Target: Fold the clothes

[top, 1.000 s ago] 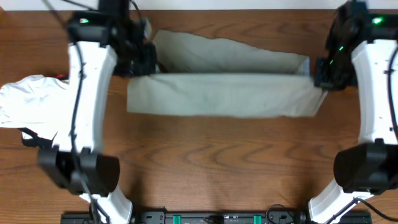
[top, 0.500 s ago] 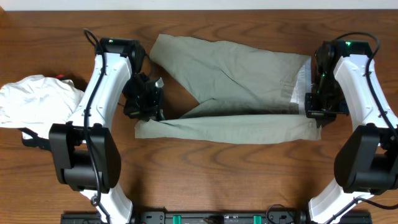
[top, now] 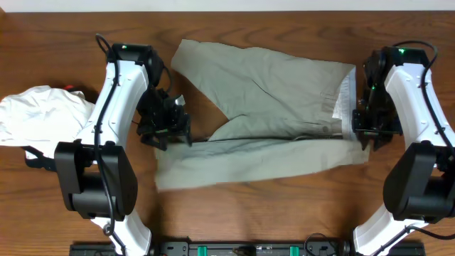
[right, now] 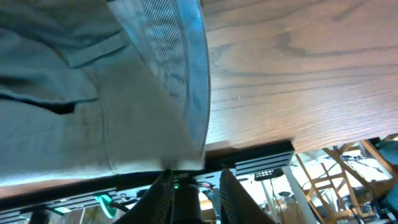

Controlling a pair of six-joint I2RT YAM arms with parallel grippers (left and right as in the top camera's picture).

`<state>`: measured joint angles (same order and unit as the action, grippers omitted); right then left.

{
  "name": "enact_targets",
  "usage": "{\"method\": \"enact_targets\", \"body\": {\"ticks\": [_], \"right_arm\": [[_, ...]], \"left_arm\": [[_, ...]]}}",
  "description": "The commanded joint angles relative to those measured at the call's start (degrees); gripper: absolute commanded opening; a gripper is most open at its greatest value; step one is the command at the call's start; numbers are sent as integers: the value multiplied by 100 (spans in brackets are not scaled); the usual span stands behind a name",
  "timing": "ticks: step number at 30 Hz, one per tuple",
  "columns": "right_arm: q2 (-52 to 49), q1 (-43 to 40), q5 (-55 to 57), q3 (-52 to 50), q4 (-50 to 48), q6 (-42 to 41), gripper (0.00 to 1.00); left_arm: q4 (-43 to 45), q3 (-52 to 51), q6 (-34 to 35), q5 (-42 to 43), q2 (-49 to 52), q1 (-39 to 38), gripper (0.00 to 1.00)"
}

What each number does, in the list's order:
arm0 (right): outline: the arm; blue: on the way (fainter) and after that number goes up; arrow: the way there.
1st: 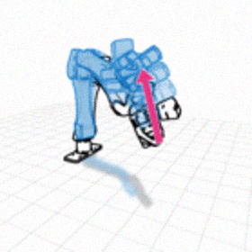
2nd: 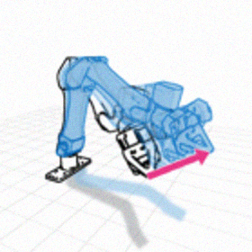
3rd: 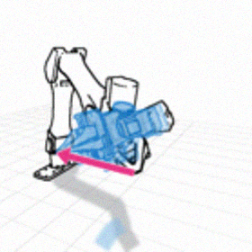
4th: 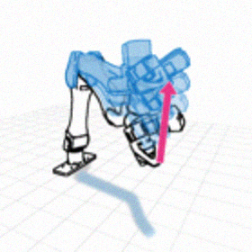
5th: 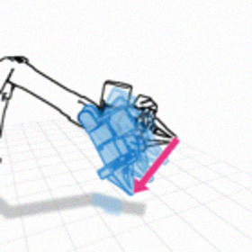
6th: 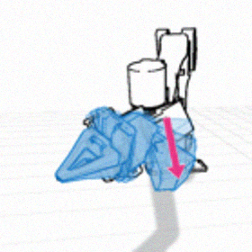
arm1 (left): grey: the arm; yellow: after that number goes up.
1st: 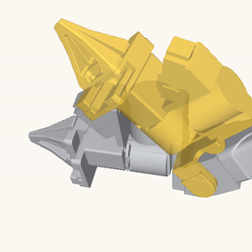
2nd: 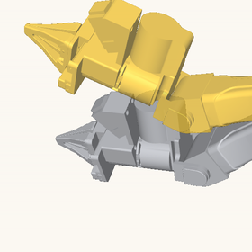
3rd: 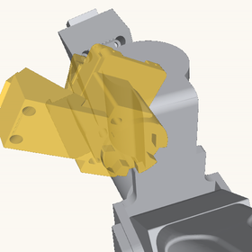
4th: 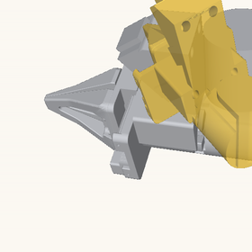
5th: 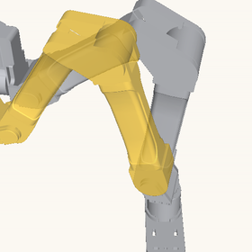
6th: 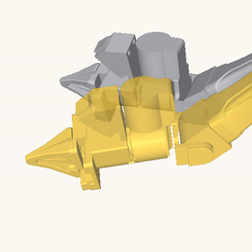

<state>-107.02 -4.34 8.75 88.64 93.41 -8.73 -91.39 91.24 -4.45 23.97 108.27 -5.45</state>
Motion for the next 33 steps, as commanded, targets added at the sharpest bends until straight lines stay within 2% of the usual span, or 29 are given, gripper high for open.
{"method": "enact_targets", "body": {"ticks": [1,12,16,18,25,29,33], "right_arm": [[50,-52,63,-28,-2,-39,24],[50,-52,59,-28,-264,-39,24],[50,-15,-319,-46,-520,52,6],[50,35,-466,-120,-603,48,5],[50,507,-1058,-1294,-1591,68,1],[52,907,-1814,-1912,-1294,476,1],[52,1252,-1681,-2107,-1130,498,2]], "left_arm": [[-46,4,-31,-17,-90,24,76],[308,4,-44,-15,-90,24,77],[857,4,26,-13,-90,22,76],[1025,4,44,-15,-90,22,76],[1307,-229,63,-15,-90,22,76],[1246,-472,63,-13,-90,22,76],[1235,-590,68,-11,-90,22,76]]}}
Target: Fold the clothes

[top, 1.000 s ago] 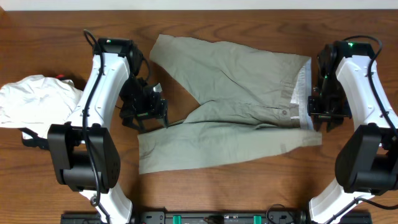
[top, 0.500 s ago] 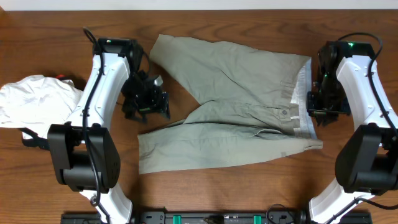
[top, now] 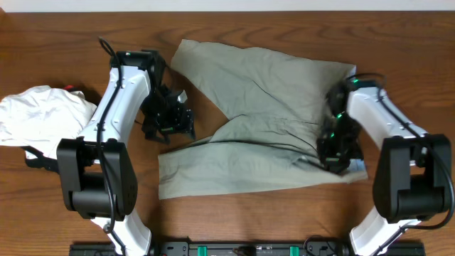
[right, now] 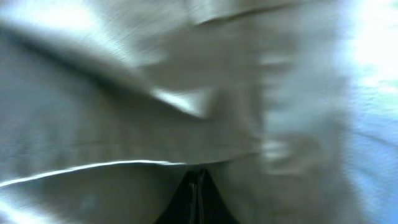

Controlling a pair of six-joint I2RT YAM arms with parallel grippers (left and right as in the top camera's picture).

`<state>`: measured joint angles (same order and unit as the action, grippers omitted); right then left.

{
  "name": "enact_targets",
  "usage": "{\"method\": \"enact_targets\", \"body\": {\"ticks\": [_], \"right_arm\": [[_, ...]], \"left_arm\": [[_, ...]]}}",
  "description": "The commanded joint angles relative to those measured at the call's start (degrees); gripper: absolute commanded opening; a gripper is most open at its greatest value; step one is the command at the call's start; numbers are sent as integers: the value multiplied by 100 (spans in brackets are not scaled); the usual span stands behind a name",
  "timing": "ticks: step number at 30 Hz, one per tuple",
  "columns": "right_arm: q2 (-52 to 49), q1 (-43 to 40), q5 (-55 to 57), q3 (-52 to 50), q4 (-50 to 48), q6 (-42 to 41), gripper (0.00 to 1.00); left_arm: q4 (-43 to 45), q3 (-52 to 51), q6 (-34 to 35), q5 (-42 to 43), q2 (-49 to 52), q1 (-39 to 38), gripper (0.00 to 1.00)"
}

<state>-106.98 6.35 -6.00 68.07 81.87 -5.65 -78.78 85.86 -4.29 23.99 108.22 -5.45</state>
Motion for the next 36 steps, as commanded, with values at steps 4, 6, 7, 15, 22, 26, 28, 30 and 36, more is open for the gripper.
{"method": "enact_targets", "body": {"ticks": [4,6,7,15,22,26,28,30,36], "right_arm": [[48,199,334,-48,-105,-216,4],[48,122,702,-48,-149,-560,4],[48,70,800,-48,-140,-688,4],[48,-15,-271,-114,79,114,5],[61,-7,-638,-131,149,297,3],[236,-7,-625,-256,168,160,2],[435,-7,-625,-409,138,33,2],[706,-7,-625,-599,-20,-214,2],[1410,15,-623,-1215,-745,-1370,2]], "left_arm": [[-83,-52,155,55,-85,22,76],[-114,-52,153,52,-85,22,76],[-127,-52,155,52,-85,22,76],[-74,-52,151,361,-85,22,76],[9,-52,149,385,-85,-46,76],[-44,-52,151,385,-85,-146,76],[-140,-52,151,361,-85,-221,76],[-240,-52,151,315,-85,-293,76],[-317,-52,155,214,-85,-503,76]]}}
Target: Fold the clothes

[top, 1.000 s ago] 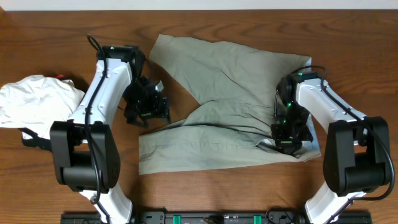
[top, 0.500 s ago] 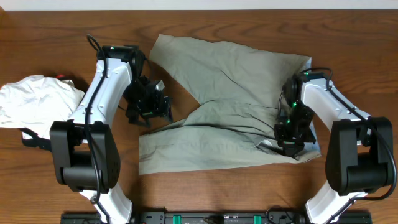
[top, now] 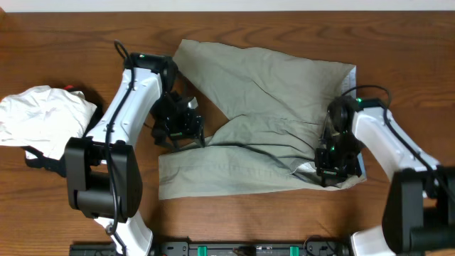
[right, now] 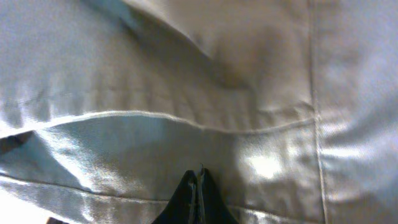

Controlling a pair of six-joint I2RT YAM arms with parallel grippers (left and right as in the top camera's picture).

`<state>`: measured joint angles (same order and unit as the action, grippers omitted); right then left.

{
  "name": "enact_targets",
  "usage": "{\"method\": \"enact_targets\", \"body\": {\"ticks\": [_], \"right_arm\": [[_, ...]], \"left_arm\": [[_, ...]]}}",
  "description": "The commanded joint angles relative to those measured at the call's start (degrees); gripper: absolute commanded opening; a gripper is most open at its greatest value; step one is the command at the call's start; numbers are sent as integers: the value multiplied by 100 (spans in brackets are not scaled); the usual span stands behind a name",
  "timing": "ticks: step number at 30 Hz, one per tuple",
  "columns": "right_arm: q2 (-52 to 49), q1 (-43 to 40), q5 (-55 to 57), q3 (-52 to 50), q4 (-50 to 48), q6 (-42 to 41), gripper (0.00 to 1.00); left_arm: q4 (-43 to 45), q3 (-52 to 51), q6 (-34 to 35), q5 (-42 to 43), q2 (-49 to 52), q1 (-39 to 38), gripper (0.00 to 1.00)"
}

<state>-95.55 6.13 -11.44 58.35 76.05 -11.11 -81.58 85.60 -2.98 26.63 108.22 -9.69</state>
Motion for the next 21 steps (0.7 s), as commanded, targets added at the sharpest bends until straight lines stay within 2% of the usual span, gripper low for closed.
{"method": "enact_targets", "body": {"ticks": [1,7,13,21], "right_arm": [[337,37,-79,-343,-280,-1043,2],[675,37,-138,-1279,-1351,-1928,5],[673,37,-444,-2144,-2280,-2647,1],[673,-155,-219,-2793,-3067,-3213,2]], "left_arm": [[-37,-26,24,-50,-85,-107,76],[48,-26,24,-50,-85,-245,76],[240,-26,24,-50,-85,-267,76],[310,-26,24,-50,-85,-267,77]]}}
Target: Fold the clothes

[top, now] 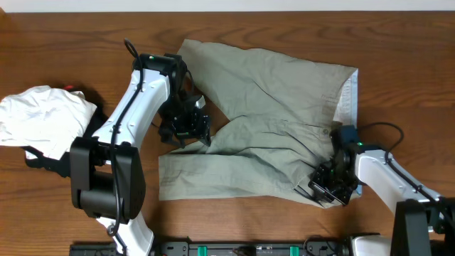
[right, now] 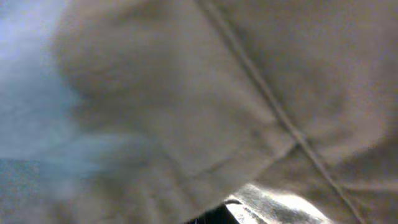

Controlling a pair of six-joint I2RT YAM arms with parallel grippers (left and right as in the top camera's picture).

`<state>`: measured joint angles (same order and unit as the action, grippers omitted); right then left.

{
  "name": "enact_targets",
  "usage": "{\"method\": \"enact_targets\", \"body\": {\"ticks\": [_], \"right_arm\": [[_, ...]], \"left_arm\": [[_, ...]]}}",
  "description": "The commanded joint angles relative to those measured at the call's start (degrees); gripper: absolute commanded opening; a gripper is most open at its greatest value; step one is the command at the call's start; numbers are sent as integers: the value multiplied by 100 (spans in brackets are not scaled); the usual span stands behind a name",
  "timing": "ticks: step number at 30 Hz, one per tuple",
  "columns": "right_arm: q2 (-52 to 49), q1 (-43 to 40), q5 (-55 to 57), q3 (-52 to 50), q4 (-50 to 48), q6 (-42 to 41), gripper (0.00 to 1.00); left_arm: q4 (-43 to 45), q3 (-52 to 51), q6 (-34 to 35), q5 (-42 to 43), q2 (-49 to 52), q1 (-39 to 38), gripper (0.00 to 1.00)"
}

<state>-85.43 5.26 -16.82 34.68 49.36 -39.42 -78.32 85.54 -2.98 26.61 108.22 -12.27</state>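
Note:
Khaki trousers (top: pixel 270 92) lie spread on the wooden table, one leg toward the back left and one along the front. My right gripper (top: pixel 328 186) is at the near waist corner, low on the cloth. In the right wrist view blurred khaki fabric (right: pixel 186 93) fills the frame, and the dark fingertips (right: pixel 208 218) at the bottom edge are closed together under it. My left gripper (top: pixel 188 124) rests at the trousers' left edge where the two legs meet; its jaws cannot be made out from above.
A crumpled white garment (top: pixel 39 117) lies at the left edge, with a small red item (top: pixel 71 88) behind it and a black object (top: pixel 35 158) in front. The table's front rail (top: pixel 249 249) runs just below the trousers.
My right gripper has moved toward the front edge, and the waist corner has come with it and bunched. My left gripper has shifted slightly right, further onto the cloth.
At first my right gripper stood open at the waist's right edge and my left was beside the front leg. Then the right was shut on the waistband further left. It later sat lower, and now holds the corner near the front; the left has crept right.

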Motion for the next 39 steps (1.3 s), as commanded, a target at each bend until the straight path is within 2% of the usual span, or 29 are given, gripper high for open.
{"method": "enact_targets", "body": {"ticks": [1,4,8,17,25,39], "right_arm": [[-339,-105,302,-426,-400,-382,2],[-339,-162,304,-426,-396,-323,2],[-339,-160,304,-426,-396,-313,3],[-339,-160,236,-426,-402,-201,2],[-339,-160,153,-426,-444,-55,3],[-339,-160,149,-426,-457,-55,3]], "left_arm": [[-15,-20,24,-50,-85,-9,77],[-15,-20,81,-264,-85,-9,77],[57,-20,848,-1298,-85,-7,78],[247,-334,1751,-1578,-85,0,89],[1117,-1084,1860,-1805,-83,129,90],[1486,-1648,1899,-1742,-83,299,90]]}}
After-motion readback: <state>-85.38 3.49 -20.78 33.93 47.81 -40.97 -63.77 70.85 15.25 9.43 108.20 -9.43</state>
